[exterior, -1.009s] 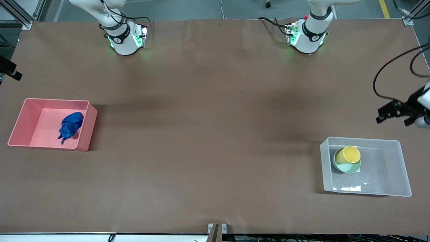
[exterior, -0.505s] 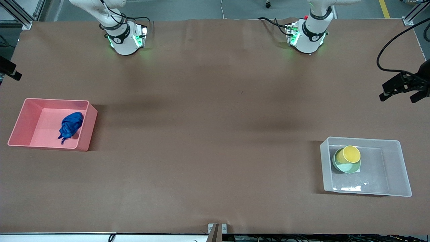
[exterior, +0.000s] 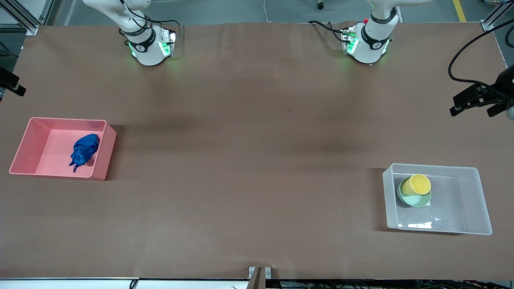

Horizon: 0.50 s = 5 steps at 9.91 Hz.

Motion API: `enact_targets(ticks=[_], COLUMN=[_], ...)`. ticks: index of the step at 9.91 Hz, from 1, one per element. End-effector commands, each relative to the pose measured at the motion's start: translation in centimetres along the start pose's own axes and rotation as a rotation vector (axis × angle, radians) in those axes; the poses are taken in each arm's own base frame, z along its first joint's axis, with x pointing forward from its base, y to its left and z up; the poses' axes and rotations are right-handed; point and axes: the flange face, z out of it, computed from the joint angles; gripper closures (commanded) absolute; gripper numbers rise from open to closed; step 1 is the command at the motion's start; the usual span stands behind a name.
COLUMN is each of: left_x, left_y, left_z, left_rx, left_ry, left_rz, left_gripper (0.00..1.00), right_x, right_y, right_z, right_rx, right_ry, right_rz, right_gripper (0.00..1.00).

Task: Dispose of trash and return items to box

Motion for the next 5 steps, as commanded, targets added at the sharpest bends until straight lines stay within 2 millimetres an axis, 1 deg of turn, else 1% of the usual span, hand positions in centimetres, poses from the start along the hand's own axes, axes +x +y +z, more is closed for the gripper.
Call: enact_targets(ticks=[1, 3, 4, 5], left_x=[-1.1, -2.3, -2.5, -2.5], left_y=[0.1, -0.5, -0.2, -0.5], left_z=[1.2, 0.6, 0.4, 0.3], left_rx=[0.021, 0.019, 0.019, 0.020], left_ry=[-0.035, -0.015, -0.015, -0.014], left_rz=[-0.008, -0.017, -0.014, -0.017], left_gripper=[0.00, 0.00, 0.00, 0.00], right_x=[-0.1, -0.1, -0.1, -0.1], right_y=[0.1, 0.1, 0.1, 0.1], right_z=[-0.3, -0.3, -0.3, -0.3], right_rx=[-0.010, -0.010, -0.010, -0.011], right_ry=[0.002, 0.002, 0.000, 0.000], right_rz=[-0.004, -0.004, -0.004, -0.004], right_gripper=[0.00, 0.00, 0.00, 0.00])
